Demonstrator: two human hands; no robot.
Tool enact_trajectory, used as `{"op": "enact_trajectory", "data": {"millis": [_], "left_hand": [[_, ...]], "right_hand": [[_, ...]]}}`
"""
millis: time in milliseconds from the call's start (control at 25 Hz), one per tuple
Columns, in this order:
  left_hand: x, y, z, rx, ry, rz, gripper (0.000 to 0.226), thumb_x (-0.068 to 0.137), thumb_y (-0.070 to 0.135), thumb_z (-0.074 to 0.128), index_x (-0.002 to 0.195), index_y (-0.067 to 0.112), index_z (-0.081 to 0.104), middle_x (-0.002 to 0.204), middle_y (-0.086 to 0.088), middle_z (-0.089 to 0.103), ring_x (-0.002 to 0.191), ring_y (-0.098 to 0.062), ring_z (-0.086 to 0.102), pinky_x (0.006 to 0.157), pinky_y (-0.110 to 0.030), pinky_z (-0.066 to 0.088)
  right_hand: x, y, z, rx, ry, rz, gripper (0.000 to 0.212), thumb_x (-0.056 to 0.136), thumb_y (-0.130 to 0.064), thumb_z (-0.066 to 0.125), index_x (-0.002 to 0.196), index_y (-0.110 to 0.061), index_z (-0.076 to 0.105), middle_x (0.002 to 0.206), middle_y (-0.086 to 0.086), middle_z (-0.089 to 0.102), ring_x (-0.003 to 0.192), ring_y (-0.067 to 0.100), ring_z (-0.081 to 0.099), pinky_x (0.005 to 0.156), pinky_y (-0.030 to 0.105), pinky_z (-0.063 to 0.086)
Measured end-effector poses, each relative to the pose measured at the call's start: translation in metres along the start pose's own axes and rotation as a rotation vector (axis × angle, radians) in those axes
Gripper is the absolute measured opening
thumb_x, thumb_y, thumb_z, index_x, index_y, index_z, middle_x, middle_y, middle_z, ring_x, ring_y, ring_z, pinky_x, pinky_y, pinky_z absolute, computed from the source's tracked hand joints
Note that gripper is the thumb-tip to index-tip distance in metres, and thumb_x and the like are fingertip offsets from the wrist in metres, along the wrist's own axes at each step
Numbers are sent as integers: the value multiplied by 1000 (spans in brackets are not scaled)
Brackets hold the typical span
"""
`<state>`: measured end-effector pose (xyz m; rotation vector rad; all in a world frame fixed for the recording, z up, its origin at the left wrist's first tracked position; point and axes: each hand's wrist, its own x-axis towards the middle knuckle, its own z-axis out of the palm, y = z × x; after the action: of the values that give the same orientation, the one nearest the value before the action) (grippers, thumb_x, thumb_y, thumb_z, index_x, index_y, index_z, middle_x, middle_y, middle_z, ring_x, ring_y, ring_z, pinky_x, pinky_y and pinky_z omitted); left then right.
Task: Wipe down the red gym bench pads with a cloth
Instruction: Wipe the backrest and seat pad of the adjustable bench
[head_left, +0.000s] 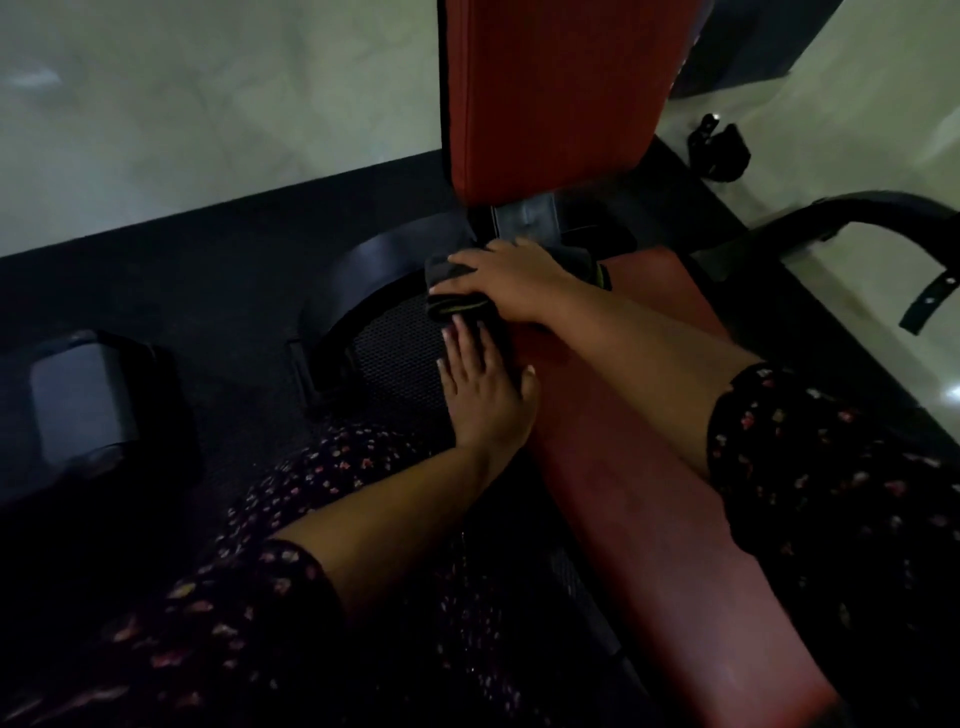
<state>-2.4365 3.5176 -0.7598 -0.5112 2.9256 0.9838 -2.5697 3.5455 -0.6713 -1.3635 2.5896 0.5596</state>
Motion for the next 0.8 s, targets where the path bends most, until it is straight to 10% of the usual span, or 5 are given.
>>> {"op": "enact_trajectory", "data": {"millis": [200, 360, 560, 800], "left_hand": [[-15, 7, 1, 316, -91, 267, 89, 85, 64, 5, 154, 10, -8, 161, -12, -17, 146, -28, -24, 116, -46, -20], [-2, 18, -9, 228, -101, 296, 93, 80, 57, 17, 154, 6, -6, 163, -12, -8, 150, -23, -12, 116, -40, -20], [38, 51, -9, 339, -124, 345, 89, 94, 54, 35, 154, 4, -8, 162, -14, -12, 150, -25, -12, 119, -49, -13], [56, 54, 7, 377, -76, 344, 84, 95, 62, 26, 155, 7, 5, 163, -14, 1, 150, -27, -5, 120, -51, -6]], "right_hand": [[-18, 44, 17, 21, -72, 335, 57, 98, -19, 48, 144, -50, 32, 154, -1, 31, 136, 30, 33, 108, 47, 25], [-27, 31, 29, -99, 115, 239, 49, 99, -24, 43, 142, -46, 38, 146, 0, 41, 129, 30, 38, 101, 44, 29], [-79, 103, 58, 3, 40, 670, 45, 100, -29, 39, 141, -46, 40, 146, 3, 40, 122, 35, 43, 101, 46, 32], [-59, 125, 65, -80, 13, 483, 52, 100, -24, 40, 144, -50, 31, 149, -2, 35, 126, 30, 40, 101, 45, 33]]}}
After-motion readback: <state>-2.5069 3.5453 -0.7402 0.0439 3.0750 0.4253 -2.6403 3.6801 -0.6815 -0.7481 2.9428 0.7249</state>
